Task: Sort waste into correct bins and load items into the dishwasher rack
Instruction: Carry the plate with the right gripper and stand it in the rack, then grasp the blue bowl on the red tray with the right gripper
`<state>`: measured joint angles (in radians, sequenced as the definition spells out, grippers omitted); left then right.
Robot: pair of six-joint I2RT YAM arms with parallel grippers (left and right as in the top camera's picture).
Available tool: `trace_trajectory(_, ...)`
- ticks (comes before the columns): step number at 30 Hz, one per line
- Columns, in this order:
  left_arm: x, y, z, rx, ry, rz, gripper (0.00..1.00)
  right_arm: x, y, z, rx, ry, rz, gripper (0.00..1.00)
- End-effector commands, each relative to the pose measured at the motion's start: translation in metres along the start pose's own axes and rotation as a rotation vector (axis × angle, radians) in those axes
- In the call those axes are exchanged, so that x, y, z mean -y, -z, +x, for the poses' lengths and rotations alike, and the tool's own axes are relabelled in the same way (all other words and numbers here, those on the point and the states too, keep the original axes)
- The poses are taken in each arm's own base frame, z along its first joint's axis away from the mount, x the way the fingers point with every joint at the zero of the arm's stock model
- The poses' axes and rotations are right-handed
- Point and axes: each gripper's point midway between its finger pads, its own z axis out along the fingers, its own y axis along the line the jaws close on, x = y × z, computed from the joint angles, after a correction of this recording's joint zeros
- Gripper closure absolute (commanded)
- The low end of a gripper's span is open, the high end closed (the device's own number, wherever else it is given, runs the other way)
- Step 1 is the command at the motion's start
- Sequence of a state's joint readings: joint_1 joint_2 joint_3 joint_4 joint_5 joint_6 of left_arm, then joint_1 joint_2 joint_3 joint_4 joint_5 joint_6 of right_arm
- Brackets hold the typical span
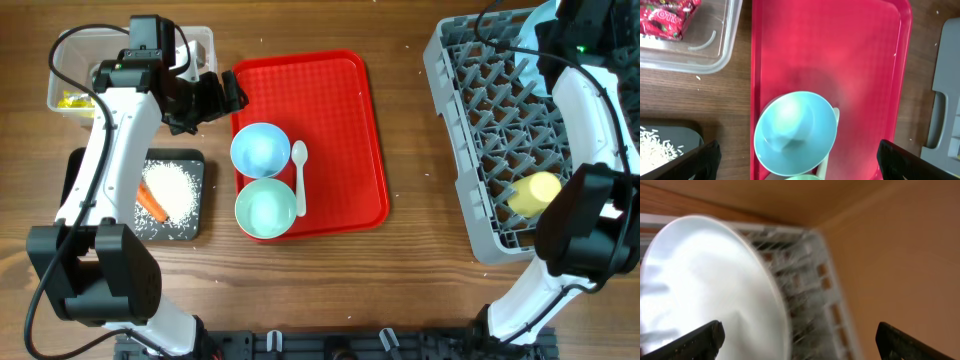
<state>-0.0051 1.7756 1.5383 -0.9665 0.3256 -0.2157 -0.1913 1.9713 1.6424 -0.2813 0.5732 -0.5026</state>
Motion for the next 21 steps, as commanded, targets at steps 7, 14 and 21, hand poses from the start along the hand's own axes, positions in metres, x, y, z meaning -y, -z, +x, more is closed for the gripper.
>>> trace_trajectory(7,0.004,0.012,-0.007,0.039,-0.008,0.004,0.00,-0.208,0.294,-0.052,0.005,-0.317,-1.227,0.00)
trace_trajectory(14,0.004,0.012,-0.007,0.039,-0.008,0.004,0.00,-0.406,0.350,0.046,-0.399,-0.107,-1.330,0.13)
trace_trajectory(21,0.004,0.012,-0.007,0.039,-0.008,0.004,0.00,-0.435,0.351,0.054,-0.432,-0.126,-1.351,0.29)
